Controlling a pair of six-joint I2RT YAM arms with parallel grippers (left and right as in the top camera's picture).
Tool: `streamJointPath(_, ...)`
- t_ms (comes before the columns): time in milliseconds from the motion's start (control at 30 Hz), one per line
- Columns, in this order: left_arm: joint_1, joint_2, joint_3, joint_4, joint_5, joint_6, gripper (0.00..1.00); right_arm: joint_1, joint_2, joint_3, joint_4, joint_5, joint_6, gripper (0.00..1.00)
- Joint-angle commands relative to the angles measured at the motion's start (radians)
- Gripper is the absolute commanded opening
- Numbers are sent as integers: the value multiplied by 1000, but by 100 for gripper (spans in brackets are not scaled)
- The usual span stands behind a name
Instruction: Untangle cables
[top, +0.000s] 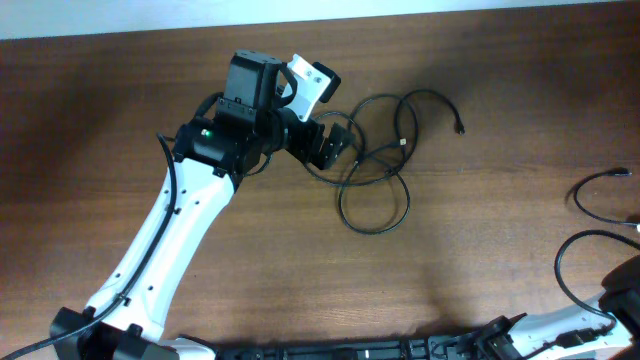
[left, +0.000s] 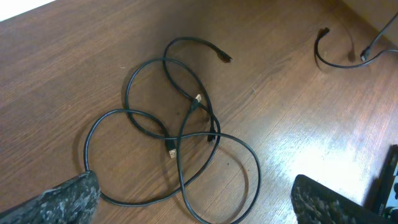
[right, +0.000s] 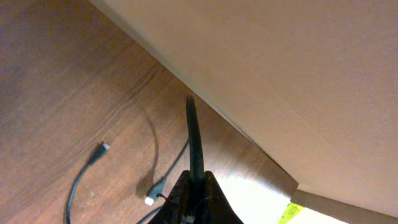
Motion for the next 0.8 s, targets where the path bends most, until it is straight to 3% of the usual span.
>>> streamJointPath(0, 1, -23, 4, 2, -8, -12, 99, -1, 33, -5, -1, 24, -75, 4)
streamJointPath(333, 2, -23, 4, 2, -8, -12, 99, 41, 122, -35, -8, 24, -77, 4)
streamJointPath(767, 2, -23, 4, 2, -8, -12, 99, 220, 143, -259, 70, 24, -81, 4)
